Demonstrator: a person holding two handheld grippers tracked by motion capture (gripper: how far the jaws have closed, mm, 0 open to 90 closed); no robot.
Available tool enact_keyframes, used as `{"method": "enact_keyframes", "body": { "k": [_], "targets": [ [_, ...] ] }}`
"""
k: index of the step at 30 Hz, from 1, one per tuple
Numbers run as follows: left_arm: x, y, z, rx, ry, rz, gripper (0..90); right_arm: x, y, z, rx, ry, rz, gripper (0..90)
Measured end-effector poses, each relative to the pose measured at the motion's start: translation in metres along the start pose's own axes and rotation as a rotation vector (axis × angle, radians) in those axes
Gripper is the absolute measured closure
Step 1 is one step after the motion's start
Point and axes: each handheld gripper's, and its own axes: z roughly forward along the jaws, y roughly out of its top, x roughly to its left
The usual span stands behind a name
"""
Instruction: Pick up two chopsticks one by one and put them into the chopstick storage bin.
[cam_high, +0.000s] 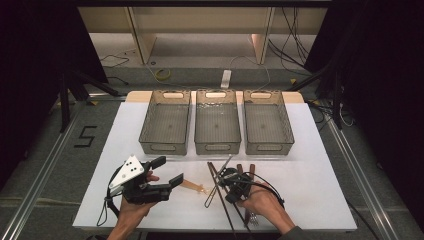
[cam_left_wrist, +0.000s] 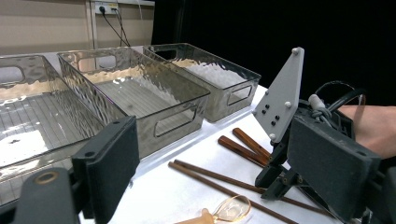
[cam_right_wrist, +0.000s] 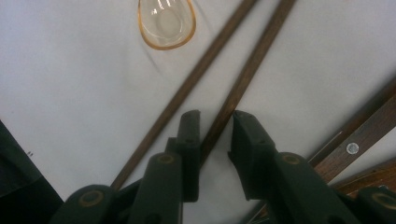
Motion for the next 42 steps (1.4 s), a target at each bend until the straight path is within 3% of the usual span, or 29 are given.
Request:
{"method": "enact_keyframes", "body": {
  "k": [11, 17, 24, 29, 33, 36, 42],
  "targets": [
    [0.000, 0.000, 0.001, 0.003, 0.000, 0.005, 16.3, 0.001, 0.001, 0.000, -0.003, 0.000, 0.012, 84.7],
    [0.002, 0.000, 0.000, -0.005, -0.008, -0.021, 16.3, 0.000, 0.001, 0.000, -0.004, 0.004, 0.010, 85.3],
    [0.002, 0.000, 0.000, 0.004, -0.009, -0.012, 16.3, -0.004, -0.002, 0.000, -0.026, 0.027, 0.005, 85.5],
    [0.005, 0.000, 0.001, 0.003, -0.016, -0.048, 16.0, -0.005, -0.002, -0.002, -0.064, 0.036, 0.024, 85.5],
    [0.007, -0.001, 0.002, 0.016, -0.013, -0.070, 16.1, -0.012, -0.004, -0.010, -0.124, 0.049, 0.040, 85.6],
    [0.009, -0.002, 0.006, 0.046, -0.032, -0.116, 16.1, -0.014, -0.004, -0.012, -0.153, 0.060, 0.049, 85.6],
    [0.013, -0.001, 0.015, 0.089, -0.014, -0.149, 16.6, -0.017, -0.002, -0.025, -0.262, 0.073, 0.049, 85.6]
  ]
}}
